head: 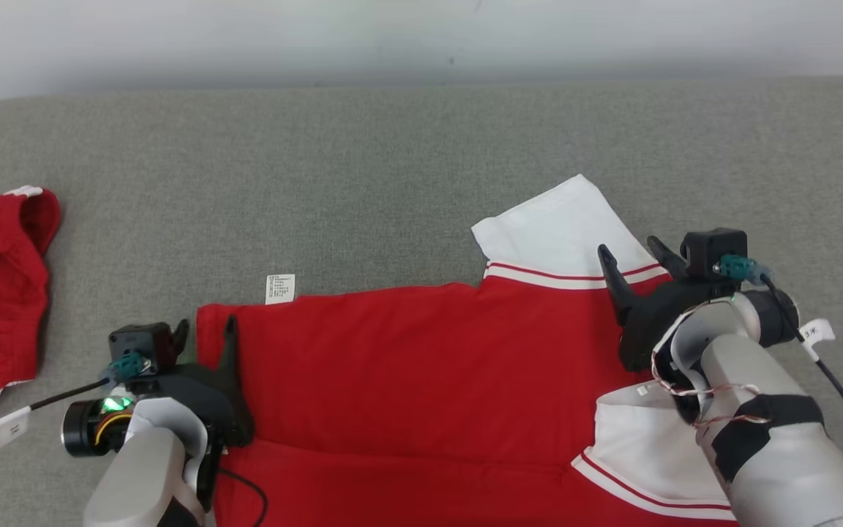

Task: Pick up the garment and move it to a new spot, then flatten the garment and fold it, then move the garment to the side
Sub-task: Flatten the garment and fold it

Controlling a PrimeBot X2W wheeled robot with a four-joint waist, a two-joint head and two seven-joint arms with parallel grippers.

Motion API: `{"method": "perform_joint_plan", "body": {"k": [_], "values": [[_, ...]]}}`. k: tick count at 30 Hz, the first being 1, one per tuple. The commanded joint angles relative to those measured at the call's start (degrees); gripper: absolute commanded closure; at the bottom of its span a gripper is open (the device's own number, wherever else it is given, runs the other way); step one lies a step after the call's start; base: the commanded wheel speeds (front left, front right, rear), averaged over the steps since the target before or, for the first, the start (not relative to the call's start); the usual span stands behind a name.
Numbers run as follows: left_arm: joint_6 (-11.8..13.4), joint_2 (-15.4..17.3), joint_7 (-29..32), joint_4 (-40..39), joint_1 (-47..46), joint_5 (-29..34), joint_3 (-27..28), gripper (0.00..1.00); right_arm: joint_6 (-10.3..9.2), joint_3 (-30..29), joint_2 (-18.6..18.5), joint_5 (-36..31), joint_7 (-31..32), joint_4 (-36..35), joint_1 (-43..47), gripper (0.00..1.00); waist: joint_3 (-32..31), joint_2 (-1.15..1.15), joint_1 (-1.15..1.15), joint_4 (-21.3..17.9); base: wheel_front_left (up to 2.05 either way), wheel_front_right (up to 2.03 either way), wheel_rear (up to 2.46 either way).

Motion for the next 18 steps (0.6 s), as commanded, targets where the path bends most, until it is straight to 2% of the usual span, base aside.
{"method": "perform_joint_plan", "body": {"k": [1,2,3,4,9,13,18], "values": [[0.05,-0.27,-0.37,0.33,-0.89,-0.16,-0.64,0.51,-0.16,0.78,-0.59,0.41,0.75,0.75,-1.47,0.0,1.23,-0.01,-0.01,0.79,0.0,0.0,0.0],[0.05,-0.43,-0.51,0.45,-1.31,-0.38,-1.08,0.65,-0.16,1.13,-0.89,0.73,1.24,1.3,-2.32,0.0,1.67,-0.01,-0.01,1.03,0.0,0.0,0.0],[0.05,-0.43,-0.51,0.45,-1.31,-0.38,-1.08,0.65,-0.16,1.13,-0.89,0.73,1.24,1.3,-2.32,0.0,1.67,-0.01,-0.01,1.03,0.0,0.0,0.0],[0.05,-0.53,-0.64,0.53,-1.67,-0.5,-1.53,1.0,-0.16,1.53,-1.17,0.82,1.67,1.78,-3.08,0.0,2.02,-0.01,-0.01,1.28,0.0,0.0,0.0],[0.06,-0.34,-1.04,-0.28,-2.66,-0.69,-3.3,1.0,-0.16,3.0,-2.48,1.9,3.49,4.06,-7.25,0.0,3.72,-0.01,-0.01,2.63,0.0,0.0,0.0],[0.07,-0.9,-1.22,-2.32,-3.05,-0.88,-4.1,1.0,-0.16,4.06,-4.13,2.44,7.62,7.45,-11.37,0.0,5.5,-0.01,-0.01,4.55,0.0,0.0,0.0],[0.07,-1.56,-1.16,-5.78,-2.49,-0.57,-4.94,1.0,-0.16,3.72,-5.52,2.95,8.46,9.99,-14.83,0.0,7.34,-0.01,-0.01,6.63,0.0,0.0,0.0]]}}
